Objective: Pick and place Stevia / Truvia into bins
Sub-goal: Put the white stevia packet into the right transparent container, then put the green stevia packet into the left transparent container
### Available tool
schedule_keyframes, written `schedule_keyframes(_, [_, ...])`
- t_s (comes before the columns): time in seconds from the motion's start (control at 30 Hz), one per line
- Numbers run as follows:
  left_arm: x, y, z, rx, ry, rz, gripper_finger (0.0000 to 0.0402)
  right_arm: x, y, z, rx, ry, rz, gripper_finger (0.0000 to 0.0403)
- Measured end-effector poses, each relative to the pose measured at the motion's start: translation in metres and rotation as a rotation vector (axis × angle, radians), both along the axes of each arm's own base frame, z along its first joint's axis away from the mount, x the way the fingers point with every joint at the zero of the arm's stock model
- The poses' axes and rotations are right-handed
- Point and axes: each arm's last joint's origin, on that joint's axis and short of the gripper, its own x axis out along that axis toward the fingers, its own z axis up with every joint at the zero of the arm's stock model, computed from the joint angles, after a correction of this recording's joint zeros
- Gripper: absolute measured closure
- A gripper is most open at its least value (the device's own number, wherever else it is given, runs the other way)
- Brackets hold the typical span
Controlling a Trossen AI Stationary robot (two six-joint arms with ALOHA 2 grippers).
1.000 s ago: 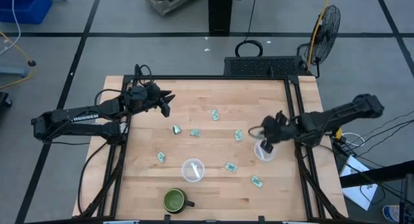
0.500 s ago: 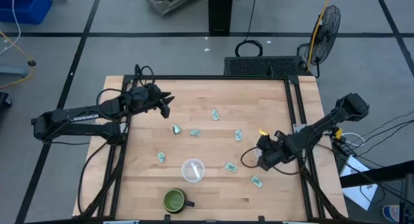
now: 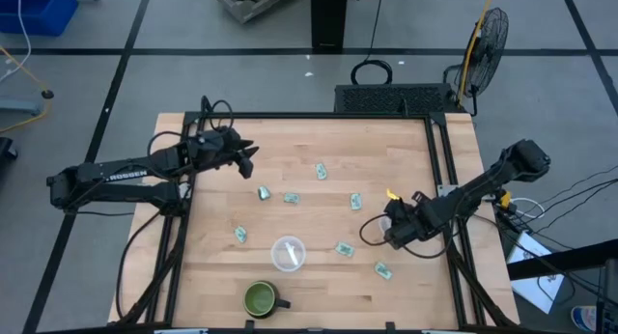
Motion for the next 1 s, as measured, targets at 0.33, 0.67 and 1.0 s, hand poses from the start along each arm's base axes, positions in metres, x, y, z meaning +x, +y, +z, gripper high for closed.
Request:
schedule_keyframes(0.33, [0.002,-0.001,-0.021,-0.168,0.125,0.008,0.027,0.003,0.001,0.007,0.064,-0.126,-0.022,0.0303])
schedule_keyframes(0.67, [0.024,0.002,-0.064,-0.284,0.347,-0.026,0.027,0.008,-0.001,0.035,-0.02,-0.395,0.149,0.0321])
schedule_keyframes(1.0, [0.039,-0.01,-0.1,-0.359,0.534,-0.223,0.027,0.016,-0.005,0.048,-0.354,-0.495,0.317,0.0324])
